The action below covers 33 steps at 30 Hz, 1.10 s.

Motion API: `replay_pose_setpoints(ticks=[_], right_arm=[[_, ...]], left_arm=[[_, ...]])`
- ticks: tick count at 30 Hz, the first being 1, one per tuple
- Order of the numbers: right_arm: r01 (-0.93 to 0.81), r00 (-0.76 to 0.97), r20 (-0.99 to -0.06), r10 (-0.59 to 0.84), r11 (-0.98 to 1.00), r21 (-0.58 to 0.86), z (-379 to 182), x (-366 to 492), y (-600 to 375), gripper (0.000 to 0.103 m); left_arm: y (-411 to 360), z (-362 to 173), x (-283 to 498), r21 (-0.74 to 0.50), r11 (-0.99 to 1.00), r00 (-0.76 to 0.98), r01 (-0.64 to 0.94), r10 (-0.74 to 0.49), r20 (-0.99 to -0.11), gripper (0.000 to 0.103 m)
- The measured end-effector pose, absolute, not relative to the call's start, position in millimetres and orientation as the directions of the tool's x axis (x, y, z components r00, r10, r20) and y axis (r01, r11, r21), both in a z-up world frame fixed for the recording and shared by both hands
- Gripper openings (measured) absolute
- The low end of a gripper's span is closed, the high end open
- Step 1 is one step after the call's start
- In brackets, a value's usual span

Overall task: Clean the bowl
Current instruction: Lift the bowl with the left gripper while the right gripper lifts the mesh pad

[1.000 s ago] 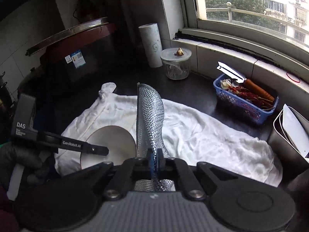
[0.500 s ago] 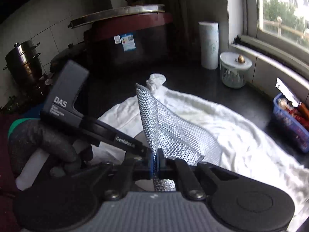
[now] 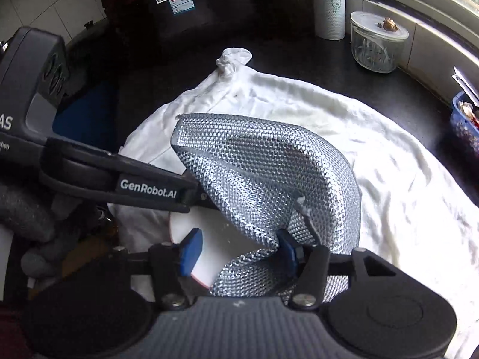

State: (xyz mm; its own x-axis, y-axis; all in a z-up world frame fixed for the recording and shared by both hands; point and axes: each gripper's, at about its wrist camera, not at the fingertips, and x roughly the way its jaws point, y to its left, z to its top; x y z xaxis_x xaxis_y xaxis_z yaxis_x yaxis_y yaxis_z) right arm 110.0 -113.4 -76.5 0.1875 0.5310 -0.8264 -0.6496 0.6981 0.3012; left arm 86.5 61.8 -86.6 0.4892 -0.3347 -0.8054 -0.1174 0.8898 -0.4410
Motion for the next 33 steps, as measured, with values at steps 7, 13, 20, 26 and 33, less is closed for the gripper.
replay_pose_setpoints(ticks=[7, 13, 20, 26, 33], right_arm=[[-0.599, 0.183, -0.782, 0.595, 0.699, 0.391, -66.2, 113.5, -128.2, 0.059], [-0.580, 0.209, -0.749, 0.629, 0.696, 0.423, -42.2, 98.0, -136.1, 0.063], [-0.542, 0.327, -0.683, 0.653, 0.722, 0.430, -5.5, 100.4, -160.9, 0.070], [-0.580, 0.398, -0.742, 0.539, 0.775, 0.251, -19.2, 109.4, -146.7, 0.072], [-0.624, 0.371, -0.797, 0.476, 0.764, 0.166, -55.8, 123.3, -128.0, 0.070]], left_arm=[[63.6, -90.5, 86.7, -0.441, 0.886, 0.482, -0.144, -0.326, -0.813, 0.012], [64.1, -91.7, 86.6, -0.439, 0.885, 0.478, -0.154, -0.322, -0.817, 0.012], [62.8, -90.9, 86.2, -0.433, 0.888, 0.478, -0.153, -0.317, -0.819, 0.012], [61.9, -90.3, 86.7, -0.429, 0.891, 0.478, -0.149, -0.314, -0.820, 0.012], [60.7, -90.1, 87.4, -0.425, 0.894, 0.480, -0.141, -0.314, -0.819, 0.012]])
